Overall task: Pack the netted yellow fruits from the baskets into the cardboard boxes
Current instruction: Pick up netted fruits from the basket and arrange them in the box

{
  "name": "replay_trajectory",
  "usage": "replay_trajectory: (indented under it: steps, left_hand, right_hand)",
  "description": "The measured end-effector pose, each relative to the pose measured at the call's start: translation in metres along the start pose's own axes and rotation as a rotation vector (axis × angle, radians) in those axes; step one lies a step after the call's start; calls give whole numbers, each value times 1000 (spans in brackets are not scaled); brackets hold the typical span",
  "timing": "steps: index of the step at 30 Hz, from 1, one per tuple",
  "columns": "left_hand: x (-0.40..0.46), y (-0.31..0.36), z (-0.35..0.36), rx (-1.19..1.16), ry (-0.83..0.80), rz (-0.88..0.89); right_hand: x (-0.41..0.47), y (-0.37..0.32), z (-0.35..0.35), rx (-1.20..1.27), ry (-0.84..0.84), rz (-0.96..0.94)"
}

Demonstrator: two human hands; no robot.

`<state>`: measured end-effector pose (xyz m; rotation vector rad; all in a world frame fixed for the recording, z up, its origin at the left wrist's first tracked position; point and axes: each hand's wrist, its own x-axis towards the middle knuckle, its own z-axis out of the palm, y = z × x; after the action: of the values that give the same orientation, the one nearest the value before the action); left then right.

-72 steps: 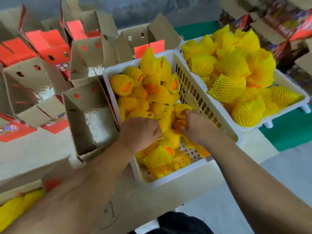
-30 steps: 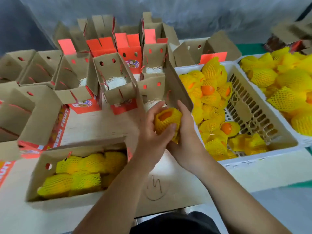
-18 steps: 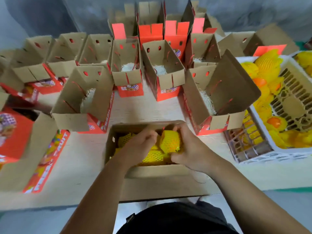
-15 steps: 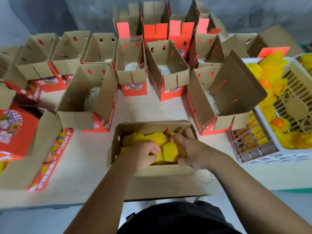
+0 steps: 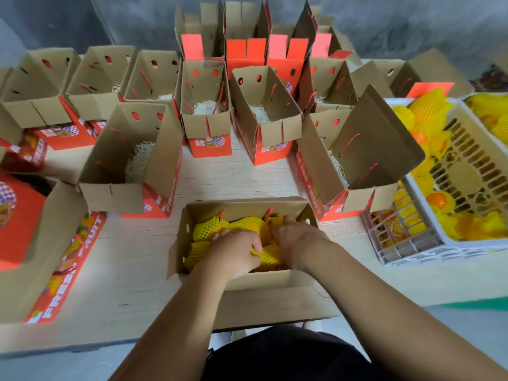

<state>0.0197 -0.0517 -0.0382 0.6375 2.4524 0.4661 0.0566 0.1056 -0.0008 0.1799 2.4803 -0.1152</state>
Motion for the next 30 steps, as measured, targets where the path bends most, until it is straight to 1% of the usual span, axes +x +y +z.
replay_trajectory:
  steps: [2,4,6,8,10,13,16,18,21,23,24,26,28,30]
  left_hand:
    - [-2,13,-2,-13,80,70]
    - [-1,34,-4,-28,109,125]
    - [2,57,-7,-12,139,125]
    - [8,87,-13,-78,207,126]
    - [13,127,-16,-220,286,197]
    - [29,204,-12,-359,354,355]
    - [61,282,5,-457,370,427]
    - [86,330,19,-503,337,476]
    - [125,394,32,-530,277,526]
    - [153,434,35,-540,275,516]
    - [165,443,34,-548,282,498]
    - [189,468,30,-517,308,452]
    - [208,488,20,-455,310,416]
    - [225,498,4,-298,306,416]
  right_hand:
    - [-1,2,8,54,1,12]
    - [-4,4,15,166,-32,-20]
    - [-13,15,12,284,11,-56]
    - [-26,44,4,470,169,-123]
    - [-46,82,-6,687,346,-173]
    - [-70,151,-20,802,552,-127]
    - [-82,225,-28,835,689,-45]
    - [-90,275,-29,859,750,-4]
    - [-95,346,-34,884,803,37]
    - [-93,391,-43,864,818,36]
    - [-88,402,-49,849,826,25]
    - [-78,433,-64,813,845,-10]
    - [-64,460,-82,772,816,-43]
    - [-44,479,-99,761,749,-89]
